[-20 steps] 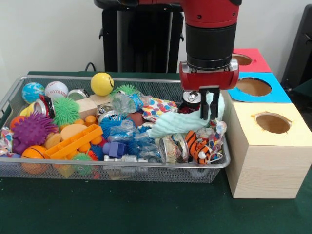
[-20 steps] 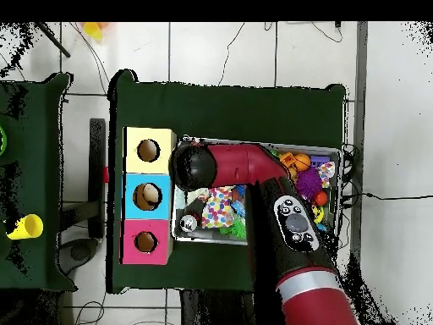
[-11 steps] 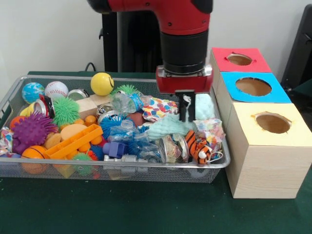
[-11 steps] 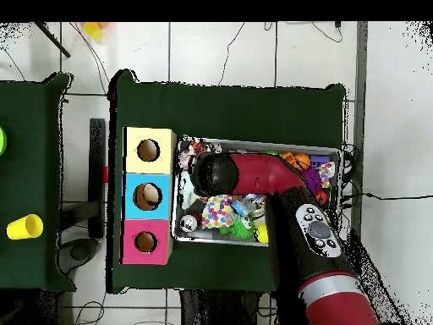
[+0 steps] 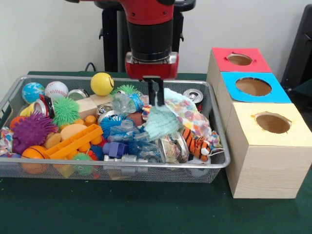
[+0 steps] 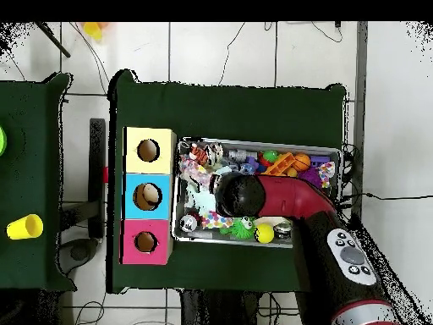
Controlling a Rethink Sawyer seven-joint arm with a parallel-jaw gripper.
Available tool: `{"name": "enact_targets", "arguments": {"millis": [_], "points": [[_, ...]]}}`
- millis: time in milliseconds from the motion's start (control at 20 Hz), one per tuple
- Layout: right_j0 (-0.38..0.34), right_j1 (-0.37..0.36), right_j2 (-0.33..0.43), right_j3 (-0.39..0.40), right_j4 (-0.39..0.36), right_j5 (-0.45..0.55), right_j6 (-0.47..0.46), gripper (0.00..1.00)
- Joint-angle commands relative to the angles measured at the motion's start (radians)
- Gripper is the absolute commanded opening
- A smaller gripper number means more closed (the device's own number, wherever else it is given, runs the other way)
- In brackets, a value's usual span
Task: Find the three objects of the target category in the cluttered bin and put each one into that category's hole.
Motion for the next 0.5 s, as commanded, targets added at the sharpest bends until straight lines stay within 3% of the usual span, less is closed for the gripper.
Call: {"name": "enact_targets", "arguments": {"millis": [50,500], "points": [[-0.034,-0.018,0.019,0.104,-0.080,-0.009,-0.055,0.00],[-0.033,-0.017,0.012,0.102,-0.106,-0.006,-0.033,0.00]]}}
